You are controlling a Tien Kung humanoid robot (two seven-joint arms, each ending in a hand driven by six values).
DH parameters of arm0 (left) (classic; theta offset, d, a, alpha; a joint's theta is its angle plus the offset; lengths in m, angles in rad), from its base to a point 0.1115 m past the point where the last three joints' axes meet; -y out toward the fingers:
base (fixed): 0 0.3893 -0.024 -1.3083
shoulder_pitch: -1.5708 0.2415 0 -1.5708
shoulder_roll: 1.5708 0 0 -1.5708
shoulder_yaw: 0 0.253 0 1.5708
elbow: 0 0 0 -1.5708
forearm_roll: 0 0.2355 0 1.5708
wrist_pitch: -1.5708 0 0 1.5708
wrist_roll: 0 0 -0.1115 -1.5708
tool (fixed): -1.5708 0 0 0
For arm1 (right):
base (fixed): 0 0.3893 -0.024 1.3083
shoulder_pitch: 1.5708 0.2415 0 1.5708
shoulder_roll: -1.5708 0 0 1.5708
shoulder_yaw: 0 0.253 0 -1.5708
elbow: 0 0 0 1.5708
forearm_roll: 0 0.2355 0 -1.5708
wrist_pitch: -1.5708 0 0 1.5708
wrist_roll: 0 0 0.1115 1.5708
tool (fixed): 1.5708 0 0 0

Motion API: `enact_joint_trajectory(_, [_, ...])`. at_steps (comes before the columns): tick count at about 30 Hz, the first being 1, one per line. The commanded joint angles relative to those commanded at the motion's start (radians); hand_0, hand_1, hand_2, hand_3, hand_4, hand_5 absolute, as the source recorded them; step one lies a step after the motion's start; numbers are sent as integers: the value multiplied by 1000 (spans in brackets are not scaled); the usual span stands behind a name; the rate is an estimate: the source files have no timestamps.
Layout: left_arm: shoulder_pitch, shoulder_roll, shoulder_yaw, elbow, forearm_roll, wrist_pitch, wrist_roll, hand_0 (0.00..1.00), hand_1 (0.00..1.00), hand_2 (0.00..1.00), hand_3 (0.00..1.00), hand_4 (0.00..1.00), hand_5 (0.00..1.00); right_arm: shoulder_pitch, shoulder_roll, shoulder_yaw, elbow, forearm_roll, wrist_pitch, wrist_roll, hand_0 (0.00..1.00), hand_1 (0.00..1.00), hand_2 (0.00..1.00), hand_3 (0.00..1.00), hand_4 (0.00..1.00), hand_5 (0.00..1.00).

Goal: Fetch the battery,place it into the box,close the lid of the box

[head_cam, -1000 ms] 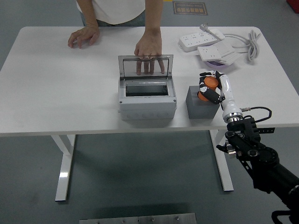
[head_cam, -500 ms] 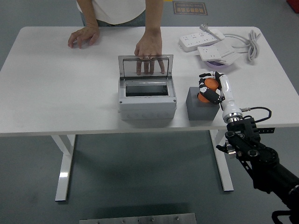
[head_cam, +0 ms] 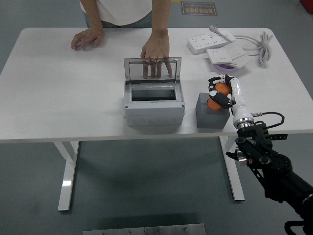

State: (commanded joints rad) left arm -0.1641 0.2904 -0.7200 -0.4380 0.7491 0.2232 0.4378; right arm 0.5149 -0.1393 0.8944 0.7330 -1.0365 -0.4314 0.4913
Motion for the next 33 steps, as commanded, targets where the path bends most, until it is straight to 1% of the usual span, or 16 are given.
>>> enact_joint_trajectory(2, [0,0,-1,0,1,1,0,673,744,641,576,585,167,1,0,-1,0,1,-1,0,316,354,321,317,386,121])
enact_joint_trajectory(3, [0,0,-1,0,2,1,-1,673,745,643,577,585,168,1,0,-1,0,1,-1,1,320,358,323,320,365,95])
enact_joint_trajectory(12, [0,0,-3,0,7,5,-3,673,744,643,578,584,168,16,-3,4,8,-2,-10,3,320,359,325,321,366,79])
enact_joint_trajectory(19, [0,1,-3,0,7,9,-7,674,745,645,578,584,171,40,-23,12,31,-16,-21,-13,319,359,327,323,369,73])
enact_joint_trajectory(23, [2,2,-2,0,4,11,-7,674,745,648,580,583,169,58,-47,15,68,-52,-30,-42,319,360,327,325,370,69])
enact_joint_trajectory(32, [4,5,4,1,-12,15,-11,674,745,650,580,583,171,112,-100,11,164,-233,-38,-159,306,359,321,325,372,64])
enact_joint_trajectory(33, [4,6,4,1,-14,16,-11,675,747,653,580,584,176,117,-104,9,172,-254,-37,-172,260,291,276,328,361,16])
